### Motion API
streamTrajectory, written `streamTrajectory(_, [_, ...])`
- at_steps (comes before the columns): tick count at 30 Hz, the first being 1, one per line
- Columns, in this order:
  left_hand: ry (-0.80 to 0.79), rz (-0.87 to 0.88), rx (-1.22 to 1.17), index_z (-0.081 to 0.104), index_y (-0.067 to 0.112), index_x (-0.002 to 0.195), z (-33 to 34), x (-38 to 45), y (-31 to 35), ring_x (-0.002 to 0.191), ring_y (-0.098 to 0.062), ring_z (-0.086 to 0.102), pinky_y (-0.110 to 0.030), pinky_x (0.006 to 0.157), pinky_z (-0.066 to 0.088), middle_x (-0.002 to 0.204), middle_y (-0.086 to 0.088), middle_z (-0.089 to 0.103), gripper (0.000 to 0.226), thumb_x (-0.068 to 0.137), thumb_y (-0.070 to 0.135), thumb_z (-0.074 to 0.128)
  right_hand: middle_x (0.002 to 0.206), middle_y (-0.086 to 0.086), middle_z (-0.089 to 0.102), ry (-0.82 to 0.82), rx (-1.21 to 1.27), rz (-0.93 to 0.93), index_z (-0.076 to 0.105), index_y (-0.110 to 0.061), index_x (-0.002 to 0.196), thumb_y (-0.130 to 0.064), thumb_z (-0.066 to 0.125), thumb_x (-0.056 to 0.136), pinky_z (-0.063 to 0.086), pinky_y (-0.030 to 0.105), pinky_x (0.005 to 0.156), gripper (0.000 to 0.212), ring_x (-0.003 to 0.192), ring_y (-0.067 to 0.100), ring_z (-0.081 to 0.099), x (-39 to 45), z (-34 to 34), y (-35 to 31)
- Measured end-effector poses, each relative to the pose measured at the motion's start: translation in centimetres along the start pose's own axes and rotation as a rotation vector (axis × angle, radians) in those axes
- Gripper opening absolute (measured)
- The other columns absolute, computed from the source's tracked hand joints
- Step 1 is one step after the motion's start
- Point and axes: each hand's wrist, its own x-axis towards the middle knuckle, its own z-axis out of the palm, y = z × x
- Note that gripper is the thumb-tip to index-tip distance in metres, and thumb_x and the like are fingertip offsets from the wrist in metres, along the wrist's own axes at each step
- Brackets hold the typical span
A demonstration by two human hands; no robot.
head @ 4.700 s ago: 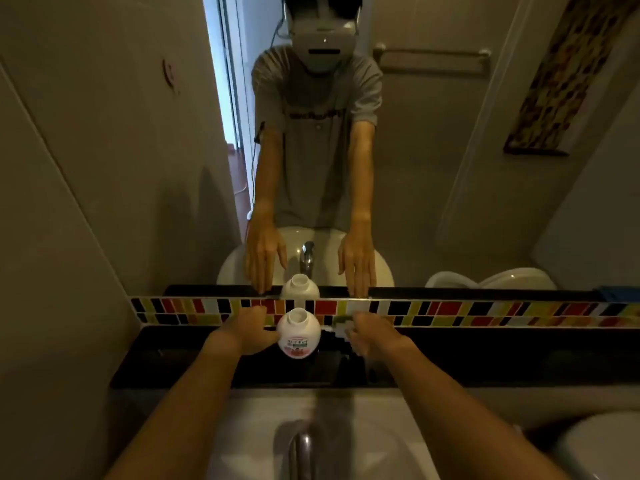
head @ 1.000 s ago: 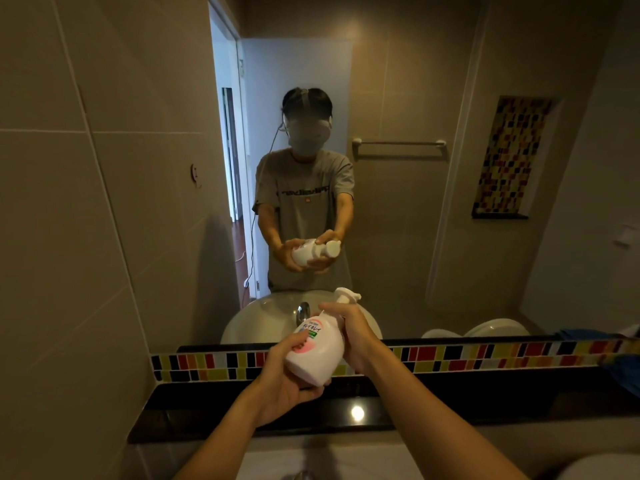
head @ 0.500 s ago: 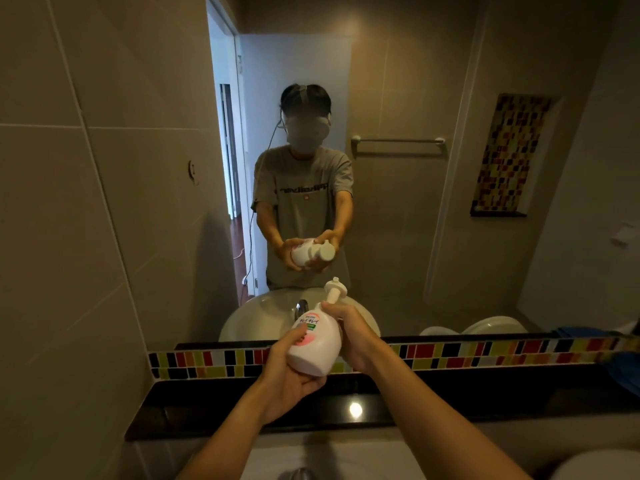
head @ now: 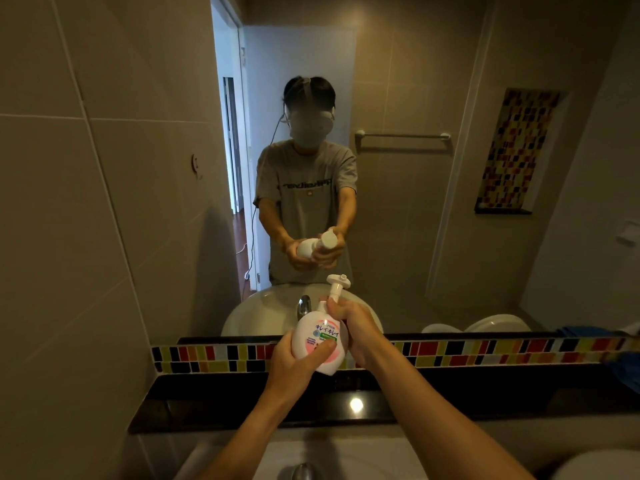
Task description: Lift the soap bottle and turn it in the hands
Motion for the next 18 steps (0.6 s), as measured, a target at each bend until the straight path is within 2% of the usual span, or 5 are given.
streamTrajectory(4, [0.062,0.018,0.0,0.054,0.022,0.118,0.6,-0.3,0.1,0.092,-0.019,0.067,-0.023,0.062,0.058,0.107,-0.001,0.065,0.054,0.072,0.033,0.08,0.096,0.017,0.067,-0.026,0.029,-0.041,0.066,-0.009,0.114,-0.017,0.056,0.098,0.054,0.041,0.076,0.021,0.087,0.032,0.066,0.0,0.0,-0.1])
streamTrajectory(7, [0.026,0.004,-0.146,0.059,0.018,0.115,0.2,-0.4,0.8,0.093,-0.024,0.07,-0.038,0.071,0.063,0.104,-0.008,0.069,0.063,0.062,0.043,0.08,0.086,0.017,0.066,-0.129,0.37,-0.038,0.062,-0.002,0.114,-0.004,0.045,0.087,0.053,0.037,0.07,0.032,0.074,0.028,0.065,-0.2,-1.1,-0.5])
streamTrajectory(9, [0.002,0.007,-0.227,0.061,0.017,0.115,-0.3,-0.6,1.0,0.093,-0.025,0.07,-0.037,0.07,0.063,0.103,-0.01,0.071,0.07,0.055,0.048,0.078,0.095,0.021,0.072,-0.17,0.556,-0.02,0.059,0.003,0.128,-0.014,0.042,0.088,0.055,0.041,0.078,0.047,0.082,0.032,0.07,0.2,-1.9,-1.5])
streamTrajectory(12, [-0.057,0.016,-0.223,0.062,0.012,0.114,-0.4,-0.8,0.7,0.095,-0.027,0.07,-0.031,0.069,0.059,0.105,-0.016,0.071,0.065,0.061,0.042,0.085,0.123,0.02,0.067,-0.182,0.513,0.008,0.058,0.0,0.131,-0.035,0.041,0.099,0.05,0.046,0.092,0.051,0.102,0.037,0.068,0.6,-2.1,-3.4])
streamTrajectory(18, [-0.141,-0.031,-0.377,0.063,0.018,0.113,0.6,-1.2,0.2,0.101,-0.032,0.068,-0.037,0.074,0.059,0.109,-0.018,0.07,0.051,0.066,0.03,0.075,0.096,0.014,0.072,-0.254,0.377,-0.002,0.062,-0.006,0.114,-0.037,0.044,0.1,0.057,0.037,0.072,0.039,0.078,0.027,0.075,0.9,-1.6,-4.6])
